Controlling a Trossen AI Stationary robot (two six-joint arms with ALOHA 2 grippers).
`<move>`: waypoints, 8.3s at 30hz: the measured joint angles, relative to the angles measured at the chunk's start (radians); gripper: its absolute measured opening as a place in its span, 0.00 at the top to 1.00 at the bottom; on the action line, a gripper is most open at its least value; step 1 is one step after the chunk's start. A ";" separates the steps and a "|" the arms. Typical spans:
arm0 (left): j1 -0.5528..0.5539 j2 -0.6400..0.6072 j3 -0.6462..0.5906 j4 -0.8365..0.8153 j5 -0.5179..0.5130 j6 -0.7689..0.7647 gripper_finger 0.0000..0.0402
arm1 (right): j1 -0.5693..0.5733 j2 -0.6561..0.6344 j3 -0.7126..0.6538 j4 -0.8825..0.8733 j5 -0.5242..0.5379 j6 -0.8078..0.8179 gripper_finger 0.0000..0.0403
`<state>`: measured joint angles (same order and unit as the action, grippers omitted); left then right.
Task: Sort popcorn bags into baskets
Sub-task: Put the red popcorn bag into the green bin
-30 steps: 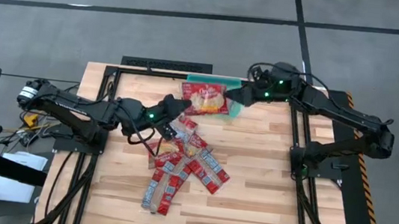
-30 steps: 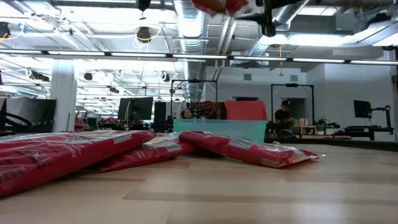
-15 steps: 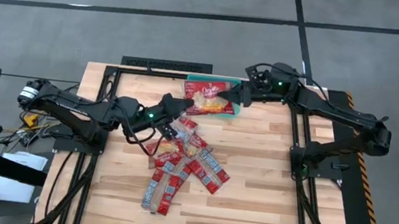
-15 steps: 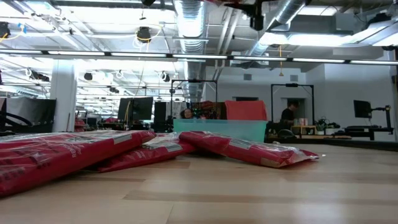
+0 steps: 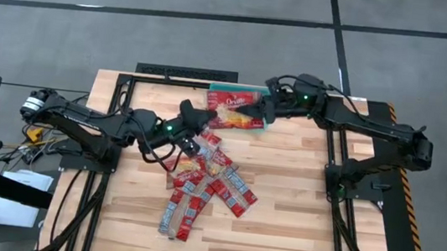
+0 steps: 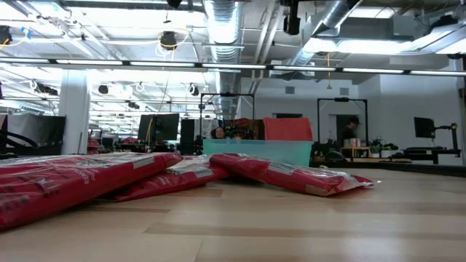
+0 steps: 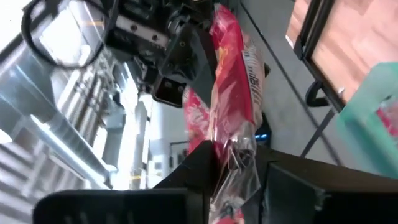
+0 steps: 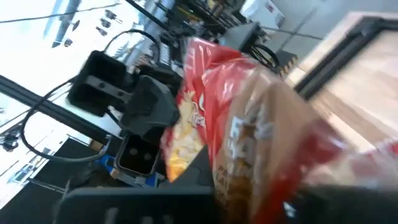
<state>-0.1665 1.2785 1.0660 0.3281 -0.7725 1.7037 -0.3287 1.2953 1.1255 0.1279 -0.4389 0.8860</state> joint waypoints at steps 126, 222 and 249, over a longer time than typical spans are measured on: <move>0.584 0.252 -0.476 -0.359 0.793 -2.242 0.22 | 0.117 0.051 0.359 -1.130 0.572 -0.360 0.48; 0.278 -0.234 0.024 -0.805 0.481 -1.934 0.90 | 0.052 0.405 0.361 -0.527 0.539 -1.532 0.95; 0.278 -0.261 0.023 -0.946 0.326 -2.008 0.82 | -0.132 0.495 0.228 -0.185 0.388 -1.782 0.94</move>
<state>0.1116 1.0172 1.0885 -0.6175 -0.4466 -0.3038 -0.4605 1.7902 1.3534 -0.0574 -0.0506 -0.8964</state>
